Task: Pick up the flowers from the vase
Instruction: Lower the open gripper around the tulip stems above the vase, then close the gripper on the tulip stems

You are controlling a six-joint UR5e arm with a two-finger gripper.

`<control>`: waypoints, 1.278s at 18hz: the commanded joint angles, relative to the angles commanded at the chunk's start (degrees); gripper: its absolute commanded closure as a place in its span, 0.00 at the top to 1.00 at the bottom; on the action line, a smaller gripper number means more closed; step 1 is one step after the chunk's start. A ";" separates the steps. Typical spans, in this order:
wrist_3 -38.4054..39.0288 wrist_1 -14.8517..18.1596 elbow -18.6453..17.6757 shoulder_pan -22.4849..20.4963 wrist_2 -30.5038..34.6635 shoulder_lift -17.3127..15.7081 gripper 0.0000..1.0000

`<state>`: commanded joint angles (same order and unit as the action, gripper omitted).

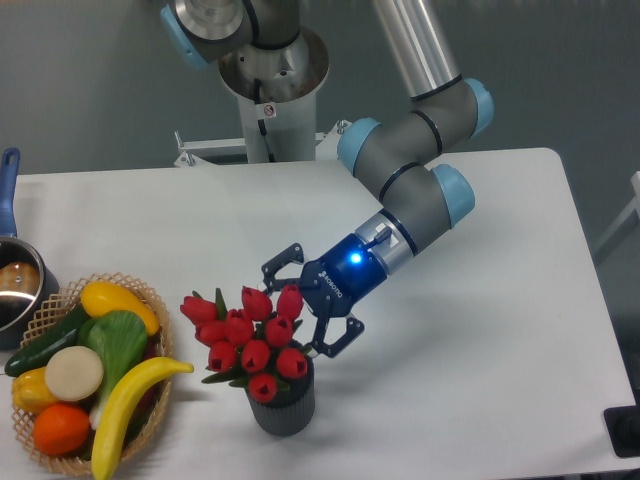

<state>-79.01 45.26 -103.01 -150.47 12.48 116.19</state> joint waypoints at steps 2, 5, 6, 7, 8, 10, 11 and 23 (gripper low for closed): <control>0.00 -0.09 0.79 -0.09 0.00 0.09 0.00; -0.18 -0.09 1.76 -0.18 1.13 0.09 0.00; 0.00 -0.09 1.85 -0.18 1.58 -0.09 0.00; 0.26 -0.09 1.85 -0.18 1.67 -0.26 0.00; 0.26 -0.09 1.76 -0.26 1.67 -0.35 0.00; 0.35 -0.09 1.67 -0.53 1.67 -0.61 0.00; 0.61 -0.09 1.67 -0.62 1.58 -0.79 0.00; 2.64 -0.09 5.44 -0.18 -1.14 -2.29 0.00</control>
<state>-76.38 45.18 -97.56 -150.65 11.34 113.91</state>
